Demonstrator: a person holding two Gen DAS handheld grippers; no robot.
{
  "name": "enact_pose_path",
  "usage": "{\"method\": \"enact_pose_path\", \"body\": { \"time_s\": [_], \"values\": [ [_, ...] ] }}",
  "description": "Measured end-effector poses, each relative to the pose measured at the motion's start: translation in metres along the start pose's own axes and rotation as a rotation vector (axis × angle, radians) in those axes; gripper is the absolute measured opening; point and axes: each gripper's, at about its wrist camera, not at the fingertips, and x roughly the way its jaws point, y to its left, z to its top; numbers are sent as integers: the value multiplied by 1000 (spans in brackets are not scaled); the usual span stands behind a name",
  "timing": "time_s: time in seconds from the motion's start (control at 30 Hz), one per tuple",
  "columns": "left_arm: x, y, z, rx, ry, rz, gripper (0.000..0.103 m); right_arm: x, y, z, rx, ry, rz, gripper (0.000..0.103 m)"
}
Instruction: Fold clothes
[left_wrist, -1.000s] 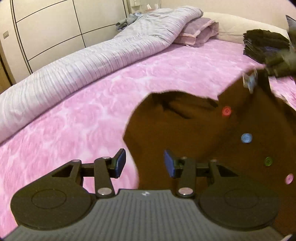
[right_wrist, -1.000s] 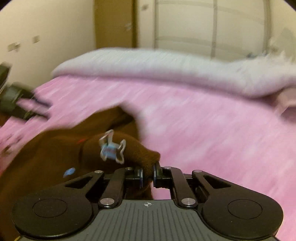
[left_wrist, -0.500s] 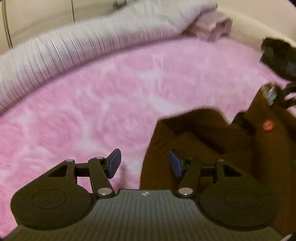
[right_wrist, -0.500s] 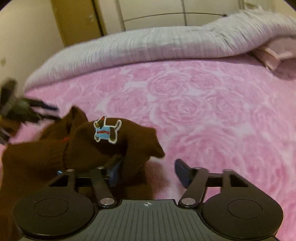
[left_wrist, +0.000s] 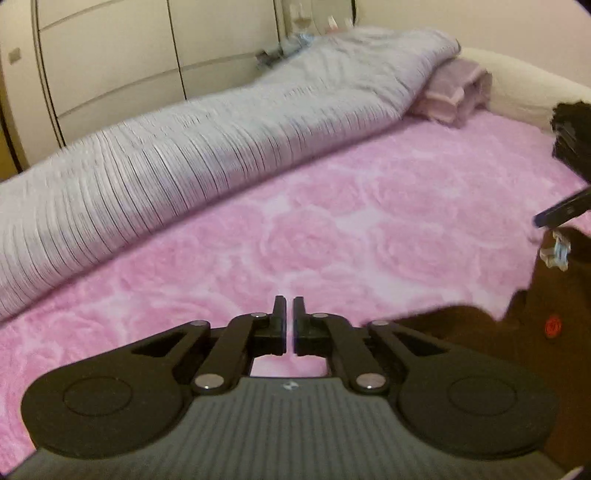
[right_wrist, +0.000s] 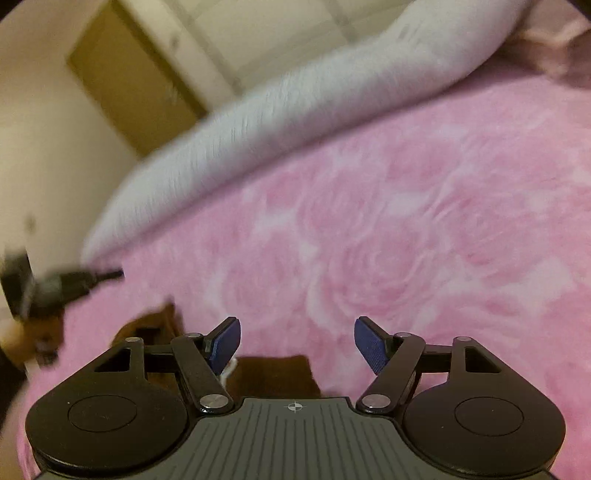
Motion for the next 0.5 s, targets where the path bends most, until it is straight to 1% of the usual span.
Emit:
{"method": "enact_pose_path", "body": {
  "time_s": [0.03, 0.1, 0.17, 0.2, 0.23, 0.27, 0.3, 0.33, 0.37, 0.4, 0.43, 0.5],
  "values": [
    [2, -1, -5, 9, 17, -9, 4, 17, -1, 4, -9, 85, 7, 72],
    [5, -5, -15, 24, 43, -34, 13, 37, 5, 6, -66, 194, 13, 72],
    [10, -9, -26, 41, 75, -64, 24, 42, 20, 4, -181, 257, -1, 70],
    [13, -10, -32, 47, 92, -80, 26, 41, 27, 1, -222, 286, 3, 58],
    [16, -12, -37, 54, 107, -93, 28, 37, 34, -3, -270, 305, -1, 38],
    [20, -14, -40, 60, 119, -98, 28, 33, 37, -7, -302, 321, -7, 25],
    [24, -16, -43, 68, 129, -102, 28, 29, 40, -11, -331, 330, -5, 15],
    [25, -20, -46, 77, 136, -103, 27, 25, 43, -15, -360, 338, -5, 11],
    [25, -23, -48, 90, 138, -103, 24, 21, 48, -16, -399, 325, -24, 9],
    [24, -27, -48, 107, 134, -102, 18, 16, 53, -18, -438, 311, -44, 7],
    [23, -29, -47, 121, 125, -95, 0, 11, 57, -14, -468, 249, -74, 6],
    [18, -31, -40, 129, 84, -47, 0, -4, 63, 0, -483, 17, -55, 6]
  ]
}}
